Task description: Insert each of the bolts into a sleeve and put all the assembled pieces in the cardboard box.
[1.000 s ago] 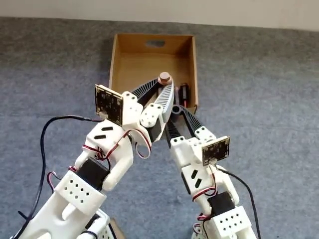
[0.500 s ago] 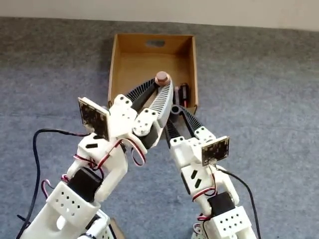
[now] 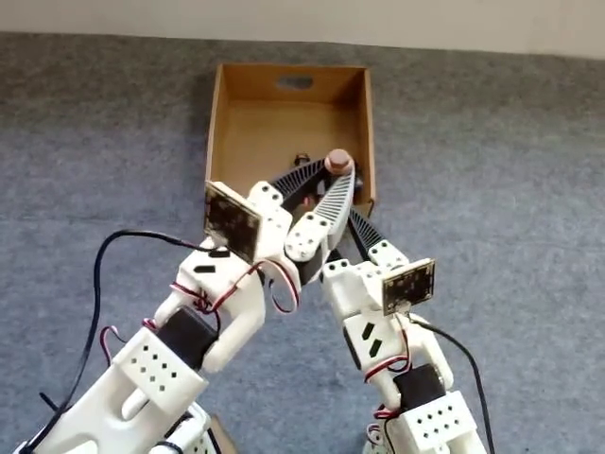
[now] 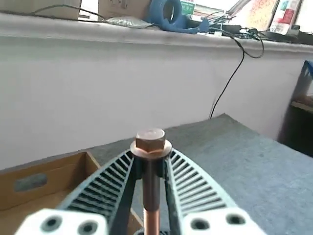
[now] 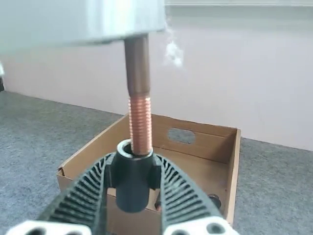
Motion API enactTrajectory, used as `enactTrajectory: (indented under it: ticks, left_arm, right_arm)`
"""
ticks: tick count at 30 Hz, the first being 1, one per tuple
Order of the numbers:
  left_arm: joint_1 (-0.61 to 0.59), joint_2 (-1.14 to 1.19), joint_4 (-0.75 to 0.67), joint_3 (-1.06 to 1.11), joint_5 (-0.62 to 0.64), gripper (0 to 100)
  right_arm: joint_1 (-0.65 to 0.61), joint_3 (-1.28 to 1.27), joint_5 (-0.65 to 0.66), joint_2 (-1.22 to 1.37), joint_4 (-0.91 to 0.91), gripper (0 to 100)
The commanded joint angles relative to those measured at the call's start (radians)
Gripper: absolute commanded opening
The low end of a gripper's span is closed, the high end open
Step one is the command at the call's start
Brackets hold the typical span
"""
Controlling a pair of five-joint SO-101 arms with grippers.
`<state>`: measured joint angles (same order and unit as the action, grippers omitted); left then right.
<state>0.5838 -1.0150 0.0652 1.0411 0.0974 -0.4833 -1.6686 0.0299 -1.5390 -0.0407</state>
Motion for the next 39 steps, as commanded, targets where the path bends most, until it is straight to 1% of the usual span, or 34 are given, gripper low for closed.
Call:
enactTrajectory:
  ticks: [1, 11, 18, 39]
  left_arm:
    - [0.015, 0.005, -0.034, -0.015, -0.037, 1]
    - [0.002, 0.004, -0.031, -0.018, -0.038, 1]
    - [-0.042, 0.004, -0.032, -0.019, -0.038, 1]
    - [-0.035, 0.004, -0.029, -0.018, -0.035, 1]
  right_arm:
    - [-0.007, -0.008, 0.012, -0.016, -0.018, 0.5]
    - [-0.007, -0.008, 0.012, -0.016, -0.018, 0.5]
    - [-0.007, -0.008, 0.012, -0.016, -0.018, 0.5]
    - [-0.007, -0.008, 0.012, -0.016, -0.018, 0.5]
